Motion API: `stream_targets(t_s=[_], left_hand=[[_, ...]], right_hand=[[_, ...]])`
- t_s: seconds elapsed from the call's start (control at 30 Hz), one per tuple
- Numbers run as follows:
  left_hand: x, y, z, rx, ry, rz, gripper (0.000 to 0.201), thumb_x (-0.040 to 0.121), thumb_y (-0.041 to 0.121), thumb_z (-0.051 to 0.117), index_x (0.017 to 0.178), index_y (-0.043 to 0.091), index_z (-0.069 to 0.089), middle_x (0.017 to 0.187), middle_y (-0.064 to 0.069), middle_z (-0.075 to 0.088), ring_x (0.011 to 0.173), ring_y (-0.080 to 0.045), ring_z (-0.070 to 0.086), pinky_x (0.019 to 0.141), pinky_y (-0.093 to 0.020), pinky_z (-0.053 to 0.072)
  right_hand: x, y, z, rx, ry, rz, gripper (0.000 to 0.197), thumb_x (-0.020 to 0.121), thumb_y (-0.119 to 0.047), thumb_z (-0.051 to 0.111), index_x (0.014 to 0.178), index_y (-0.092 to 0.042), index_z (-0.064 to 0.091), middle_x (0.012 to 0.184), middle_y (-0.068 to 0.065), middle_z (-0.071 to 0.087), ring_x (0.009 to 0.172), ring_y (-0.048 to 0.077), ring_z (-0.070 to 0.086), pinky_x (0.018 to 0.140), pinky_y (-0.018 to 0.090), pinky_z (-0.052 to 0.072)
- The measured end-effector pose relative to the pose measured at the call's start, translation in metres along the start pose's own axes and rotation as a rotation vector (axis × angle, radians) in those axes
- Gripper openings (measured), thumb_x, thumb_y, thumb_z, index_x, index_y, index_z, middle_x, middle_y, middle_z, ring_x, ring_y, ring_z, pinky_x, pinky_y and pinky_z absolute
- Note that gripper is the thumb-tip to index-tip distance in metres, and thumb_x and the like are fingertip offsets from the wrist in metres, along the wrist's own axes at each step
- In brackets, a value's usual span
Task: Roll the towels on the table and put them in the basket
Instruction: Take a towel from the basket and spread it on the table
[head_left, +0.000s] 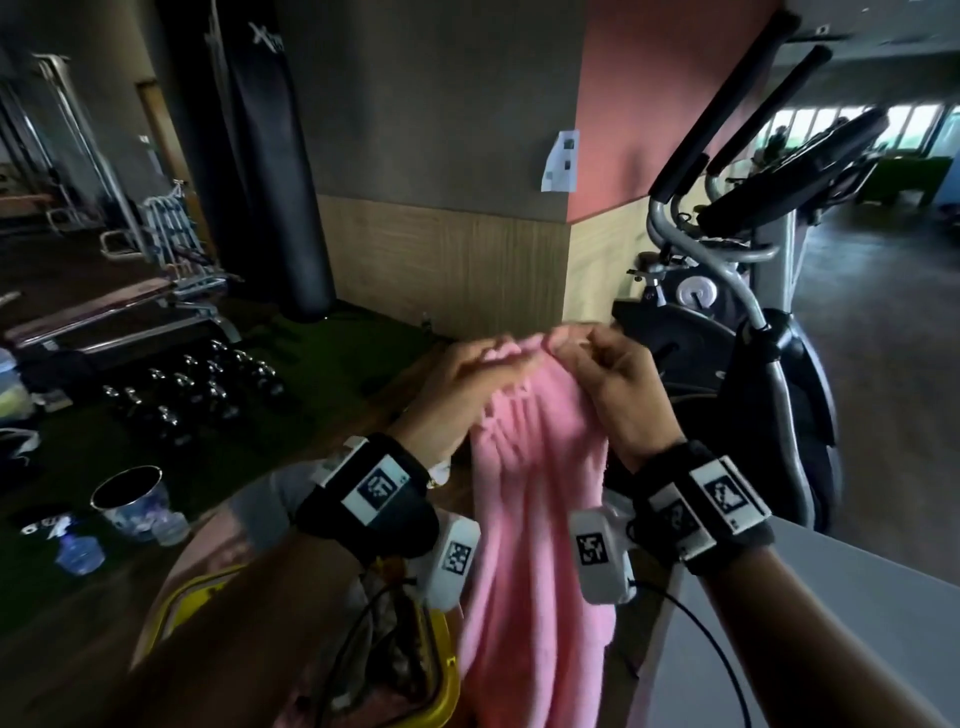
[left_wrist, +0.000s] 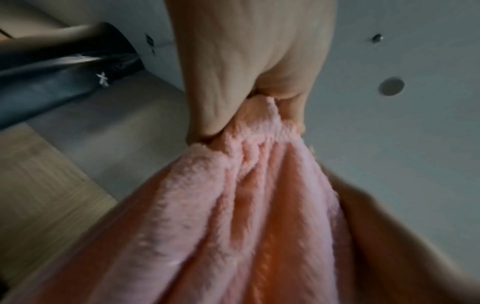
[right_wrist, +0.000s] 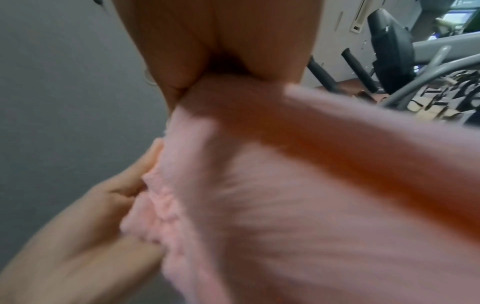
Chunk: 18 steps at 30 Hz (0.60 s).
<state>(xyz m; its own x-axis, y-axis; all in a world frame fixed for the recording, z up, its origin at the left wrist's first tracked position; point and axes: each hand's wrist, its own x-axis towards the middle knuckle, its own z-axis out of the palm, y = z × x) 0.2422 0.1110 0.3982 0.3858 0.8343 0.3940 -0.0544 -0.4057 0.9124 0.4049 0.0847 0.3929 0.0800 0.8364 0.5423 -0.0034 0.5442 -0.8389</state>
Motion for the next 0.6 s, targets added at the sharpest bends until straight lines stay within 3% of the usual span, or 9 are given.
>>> stream_targets(t_s=[0.07, 0.13, 0.27, 0.33, 0.37, 0.4, 0.47, 0.53, 0.6], left_hand=[[0.009, 0.006, -0.015, -0.022, 0.172, -0.028, 0.021, 0.095, 0.034, 0.057, 0.079, 0.021, 0.058, 0.07, 0.003, 0.05, 0.064, -0.004, 0.05, 0.063, -0.024, 0.041], [0.008, 0.005, -0.017, -0.045, 0.193, -0.015, 0.024, 0.09, 0.037, 0.062, 0.081, 0.016, 0.054, 0.074, 0.001, 0.046, 0.068, -0.002, 0.048, 0.064, -0.019, 0.04], [-0.003, -0.012, 0.009, -0.001, -0.072, -0.047, 0.052, 0.075, 0.041, 0.078, 0.096, -0.004, 0.06, 0.09, -0.012, 0.058, 0.088, -0.023, 0.056, 0.082, -0.04, 0.043], [0.002, -0.012, 0.004, -0.014, 0.022, -0.05, 0.057, 0.077, 0.045, 0.077, 0.1, -0.004, 0.061, 0.099, -0.027, 0.063, 0.097, -0.042, 0.062, 0.088, -0.054, 0.048], [0.007, -0.008, -0.003, -0.035, 0.078, -0.04, 0.047, 0.079, 0.045, 0.075, 0.097, 0.002, 0.064, 0.097, -0.027, 0.064, 0.095, -0.045, 0.063, 0.084, -0.056, 0.051], [0.011, -0.004, -0.011, -0.049, 0.138, -0.044, 0.034, 0.081, 0.042, 0.073, 0.089, 0.01, 0.065, 0.086, -0.02, 0.065, 0.083, -0.04, 0.064, 0.072, -0.051, 0.054], [0.016, 0.004, -0.018, -0.104, 0.187, -0.069, 0.018, 0.09, 0.03, 0.064, 0.077, 0.02, 0.057, 0.066, 0.001, 0.056, 0.058, -0.017, 0.057, 0.05, -0.028, 0.046], [0.015, 0.007, -0.008, -0.126, 0.025, -0.035, 0.014, 0.093, 0.02, 0.06, 0.08, 0.019, 0.056, 0.065, 0.005, 0.054, 0.058, -0.006, 0.053, 0.053, -0.018, 0.044], [0.008, 0.004, 0.012, -0.112, -0.205, -0.025, 0.011, 0.088, 0.016, 0.063, 0.09, 0.007, 0.057, 0.075, -0.001, 0.059, 0.068, -0.006, 0.057, 0.063, -0.017, 0.047]], right_hand=[[-0.017, 0.012, -0.003, -0.049, 0.001, 0.041, 0.016, 0.092, -0.003, 0.058, 0.08, -0.01, 0.066, 0.077, -0.009, 0.07, 0.078, 0.002, 0.061, 0.076, 0.018, 0.047], [-0.024, 0.014, -0.005, -0.075, 0.016, 0.057, 0.017, 0.091, -0.003, 0.059, 0.078, -0.01, 0.067, 0.076, -0.013, 0.07, 0.078, -0.003, 0.061, 0.075, 0.013, 0.045], [0.0, -0.01, -0.004, -0.09, 0.059, -0.045, 0.007, 0.09, -0.005, 0.061, 0.087, -0.004, 0.067, 0.074, -0.005, 0.064, 0.07, 0.002, 0.055, 0.069, 0.013, 0.045], [0.0, -0.008, -0.005, -0.082, 0.042, -0.062, 0.007, 0.089, -0.007, 0.063, 0.088, -0.001, 0.066, 0.078, 0.004, 0.062, 0.073, 0.008, 0.054, 0.069, 0.018, 0.046], [-0.007, 0.0, -0.007, -0.093, 0.028, -0.043, 0.012, 0.089, -0.01, 0.063, 0.085, 0.001, 0.065, 0.076, 0.005, 0.059, 0.071, 0.011, 0.051, 0.067, 0.023, 0.044], [-0.018, 0.009, -0.011, -0.111, 0.014, -0.004, 0.022, 0.089, -0.014, 0.064, 0.08, 0.006, 0.062, 0.072, 0.006, 0.054, 0.067, 0.014, 0.046, 0.062, 0.027, 0.039], [-0.034, 0.02, -0.018, -0.12, 0.016, 0.064, 0.03, 0.089, -0.018, 0.063, 0.077, 0.01, 0.06, 0.067, 0.004, 0.048, 0.062, 0.013, 0.041, 0.058, 0.028, 0.035], [-0.03, 0.017, -0.024, -0.101, 0.051, 0.056, 0.019, 0.089, -0.014, 0.063, 0.084, 0.003, 0.069, 0.072, 0.0, 0.06, 0.067, 0.006, 0.051, 0.062, 0.021, 0.042], [-0.011, 0.006, -0.027, -0.11, 0.058, 0.011, 0.011, 0.09, -0.008, 0.062, 0.091, -0.001, 0.07, 0.082, 0.001, 0.068, 0.076, 0.006, 0.059, 0.071, 0.02, 0.046]])
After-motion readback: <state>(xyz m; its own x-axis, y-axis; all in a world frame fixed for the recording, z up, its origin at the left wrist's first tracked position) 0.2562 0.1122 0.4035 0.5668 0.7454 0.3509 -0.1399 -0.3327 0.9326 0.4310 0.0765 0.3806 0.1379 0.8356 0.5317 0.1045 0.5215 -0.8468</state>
